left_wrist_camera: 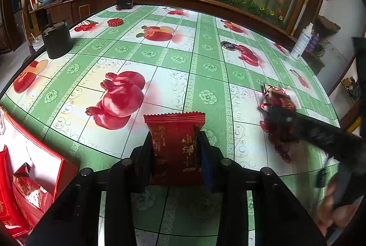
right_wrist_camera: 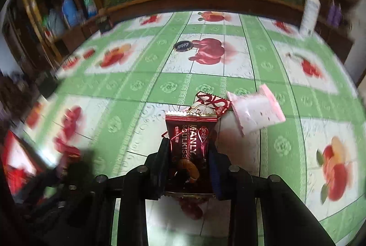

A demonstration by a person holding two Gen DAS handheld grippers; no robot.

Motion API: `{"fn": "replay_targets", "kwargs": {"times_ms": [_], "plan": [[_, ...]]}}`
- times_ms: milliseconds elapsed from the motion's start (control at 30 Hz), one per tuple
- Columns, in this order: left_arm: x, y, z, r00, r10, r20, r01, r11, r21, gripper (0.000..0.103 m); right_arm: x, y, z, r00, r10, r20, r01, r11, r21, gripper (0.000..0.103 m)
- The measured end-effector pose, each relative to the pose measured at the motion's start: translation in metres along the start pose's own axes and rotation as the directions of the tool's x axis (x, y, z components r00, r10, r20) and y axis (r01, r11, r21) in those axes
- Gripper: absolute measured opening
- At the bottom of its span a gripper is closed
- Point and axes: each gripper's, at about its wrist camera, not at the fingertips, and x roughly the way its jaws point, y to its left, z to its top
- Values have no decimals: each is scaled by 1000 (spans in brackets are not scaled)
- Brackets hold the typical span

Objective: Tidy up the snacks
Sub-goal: 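Grasp the red square packet with the left tool while the right tool grasps the dark red Manly packet, then carry both packets over the white tray and open both tools to release them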

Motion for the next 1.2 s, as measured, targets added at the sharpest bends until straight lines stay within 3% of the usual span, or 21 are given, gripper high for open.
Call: {"fn": "replay_targets", "kwargs": {"times_ms": [233,500,600,767,967,1200], "plan": [[-2,12,2,999,-26,18,27,998,-62,31,-34,-45,-7,972,229,56,-236,950,206,31],[-15,3,2,987,-137,84,141,989,-44,31,-38,-64,-12,933,350,79,-355,872,336,31],[-20,-5,1,981,-162,106,164,986,-12,31,-41,-59,-12,926,368,86,-375,870,320,31],[-28,-14,2,982,-113,152,110,994,29,31,-50,-40,-10,919,375,118,-393,884,252,31],[-52,-22,-3,964,-69,258,53,996,69,31,-50,-14,-12,911,396,115,-412,893,183,31],[-79,-9,-18,956,-22,294,4,998,64,31,-62,15,-19,889,441,126,-452,888,85,31]]}}
